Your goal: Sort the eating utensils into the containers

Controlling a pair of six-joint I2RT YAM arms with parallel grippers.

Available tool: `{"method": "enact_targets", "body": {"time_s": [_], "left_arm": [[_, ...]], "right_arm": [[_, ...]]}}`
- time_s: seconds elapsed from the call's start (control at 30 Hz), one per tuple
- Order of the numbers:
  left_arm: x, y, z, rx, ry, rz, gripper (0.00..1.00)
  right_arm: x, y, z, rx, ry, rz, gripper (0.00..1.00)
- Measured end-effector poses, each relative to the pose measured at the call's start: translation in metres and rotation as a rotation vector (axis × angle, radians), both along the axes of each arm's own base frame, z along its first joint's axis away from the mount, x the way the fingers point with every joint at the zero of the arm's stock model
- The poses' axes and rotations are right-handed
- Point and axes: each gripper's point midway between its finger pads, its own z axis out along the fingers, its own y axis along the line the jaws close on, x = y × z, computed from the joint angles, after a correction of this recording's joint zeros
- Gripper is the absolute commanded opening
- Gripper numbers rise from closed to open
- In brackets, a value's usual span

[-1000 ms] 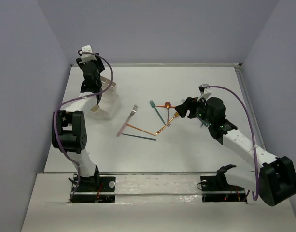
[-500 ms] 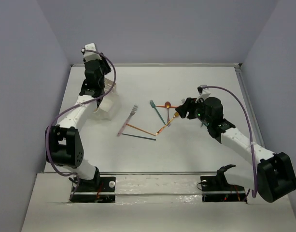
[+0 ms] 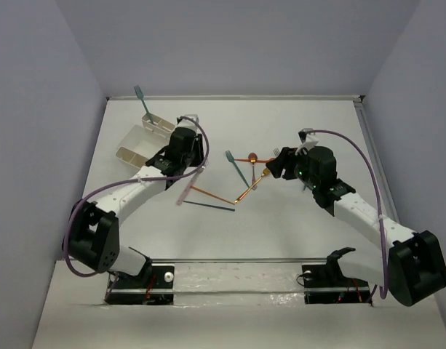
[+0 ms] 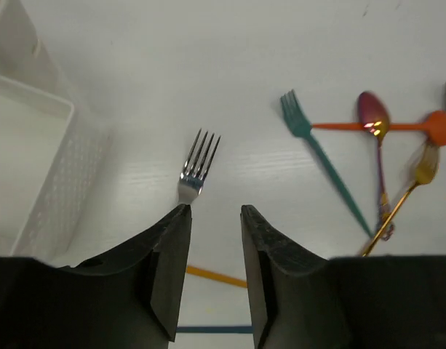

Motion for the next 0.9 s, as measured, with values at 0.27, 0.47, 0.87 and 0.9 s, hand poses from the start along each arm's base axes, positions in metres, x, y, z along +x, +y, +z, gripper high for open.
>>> {"method": "enact_targets", "body": {"time_s": [0.27, 0.47, 0.87, 0.9], "left_arm": [[-0.038, 0.019, -0.09, 0.169, 0.266, 0.029, 0.48], [-0.038, 0.023, -0.124, 0.245, 0.349, 0.037, 0.47], [-0.019, 0.017, -0.153, 0.32, 0.403, 0.026, 0.33], [-0.018, 0.016, -0.153, 0.321, 0.403, 0.024, 0.3]], "right_arm": [[-0.001, -0.001, 0.001, -0.001, 0.001, -0.002, 0.66], [-0.002, -0.001, -0.001, -0.003, 0.008, -0.001, 0.66], [-0.003, 0.001, 0.0, 0.0, 0.009, 0.01, 0.66], [-0.003, 0.001, -0.001, 0.0, 0.01, 0.01, 0.66]]}}
